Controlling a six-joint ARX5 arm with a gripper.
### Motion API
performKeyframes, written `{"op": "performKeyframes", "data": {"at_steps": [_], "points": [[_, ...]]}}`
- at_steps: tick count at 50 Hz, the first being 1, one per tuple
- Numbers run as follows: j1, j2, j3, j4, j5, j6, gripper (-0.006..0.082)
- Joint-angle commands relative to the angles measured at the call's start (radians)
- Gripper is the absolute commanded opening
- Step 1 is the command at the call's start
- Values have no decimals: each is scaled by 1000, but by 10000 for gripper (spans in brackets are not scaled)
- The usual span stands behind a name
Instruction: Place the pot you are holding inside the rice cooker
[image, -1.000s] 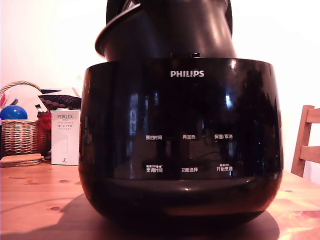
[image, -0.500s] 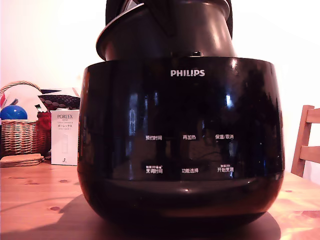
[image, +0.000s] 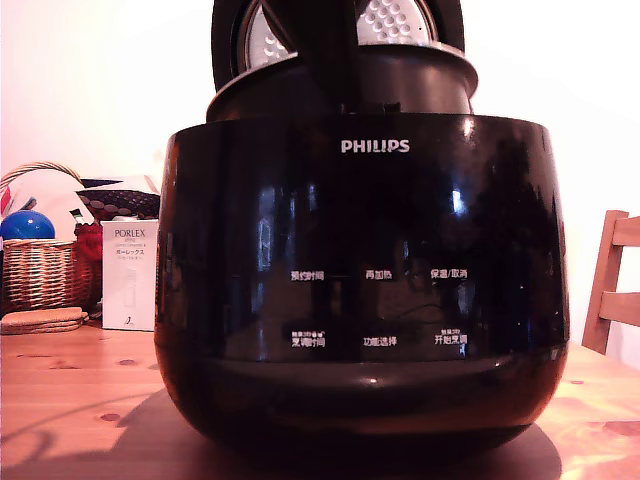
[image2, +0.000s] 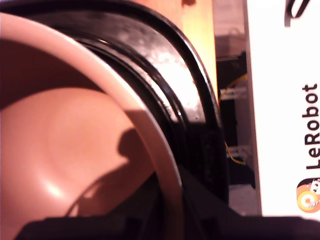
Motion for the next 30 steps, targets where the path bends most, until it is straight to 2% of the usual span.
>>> {"op": "performKeyframes", "data": {"at_steps": [1,30], "points": [[-30,18,-3,-21,17,12,-24],[-31,29,-3,-11,-19,11,-24]]}}
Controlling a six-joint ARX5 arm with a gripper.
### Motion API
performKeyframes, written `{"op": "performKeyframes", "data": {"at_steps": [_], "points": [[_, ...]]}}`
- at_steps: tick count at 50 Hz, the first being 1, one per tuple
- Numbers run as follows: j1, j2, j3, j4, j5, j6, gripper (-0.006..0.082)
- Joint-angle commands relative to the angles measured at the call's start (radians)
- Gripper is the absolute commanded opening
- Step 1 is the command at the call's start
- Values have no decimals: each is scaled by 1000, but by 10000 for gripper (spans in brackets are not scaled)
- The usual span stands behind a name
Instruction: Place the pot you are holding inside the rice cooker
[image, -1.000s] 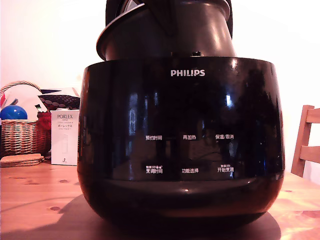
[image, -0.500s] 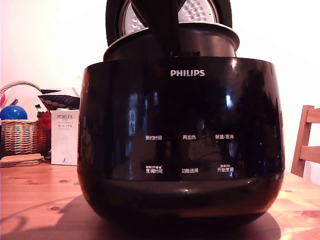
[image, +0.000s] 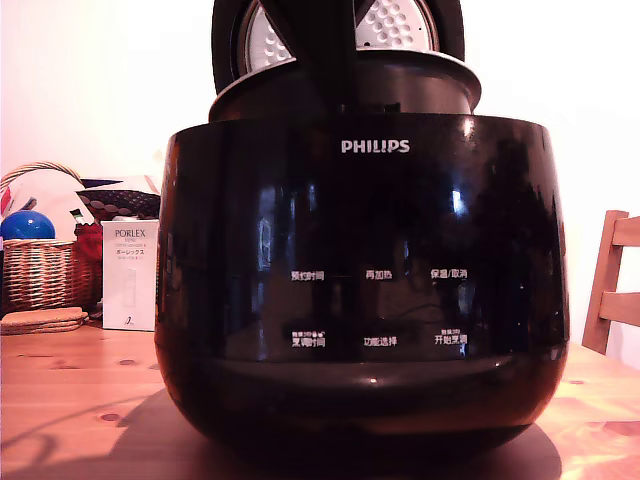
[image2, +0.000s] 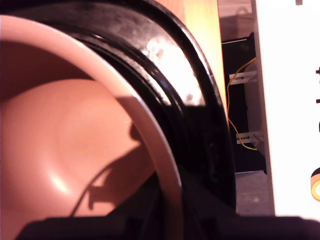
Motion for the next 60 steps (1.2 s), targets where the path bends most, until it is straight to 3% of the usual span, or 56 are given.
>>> {"op": "performKeyframes", "data": {"at_steps": [1,8,22,29,56,60], "points": [[-18,19,-3,-13,21,2,-24],[-17,19,-3,-13,21,1,31],[-17,19,-3,-13,21,1,52],[-17,19,-3,-13,21,-6,132],[-14,16,41,-61,-3,-8,132],[-14,11,68,-61,-4,-59,132]]}}
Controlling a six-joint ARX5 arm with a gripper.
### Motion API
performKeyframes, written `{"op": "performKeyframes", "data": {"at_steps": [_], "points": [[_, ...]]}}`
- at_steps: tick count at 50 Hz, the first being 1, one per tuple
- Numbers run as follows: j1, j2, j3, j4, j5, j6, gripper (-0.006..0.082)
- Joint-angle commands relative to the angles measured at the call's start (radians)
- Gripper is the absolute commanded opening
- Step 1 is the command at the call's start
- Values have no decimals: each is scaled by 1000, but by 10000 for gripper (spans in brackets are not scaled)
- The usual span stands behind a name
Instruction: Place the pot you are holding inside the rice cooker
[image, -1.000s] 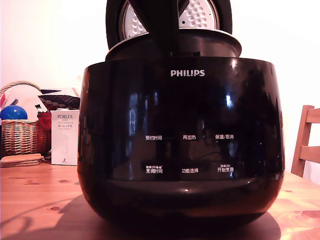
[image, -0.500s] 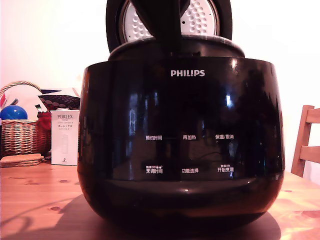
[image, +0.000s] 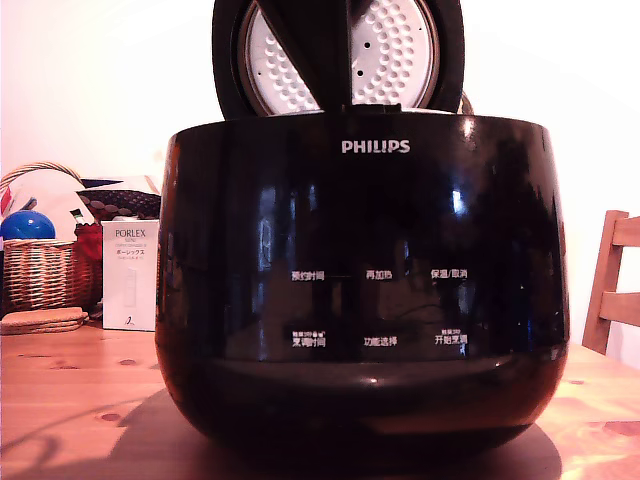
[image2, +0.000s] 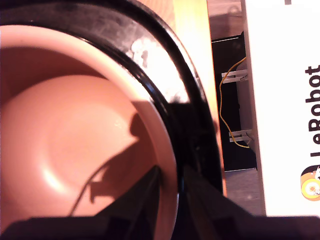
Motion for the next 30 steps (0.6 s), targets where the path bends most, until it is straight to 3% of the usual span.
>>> {"op": "performKeyframes", "data": {"at_steps": [1,10,20,26,30], "points": [[-5,8,36,0,1,-32,132],[-5,8,125,-2,-3,-76,132],[-5,8,229,-2,-93,-138,120],[2,8,306,-2,-136,-166,-20],[11,8,372,-2,-159,-182,-20]]}}
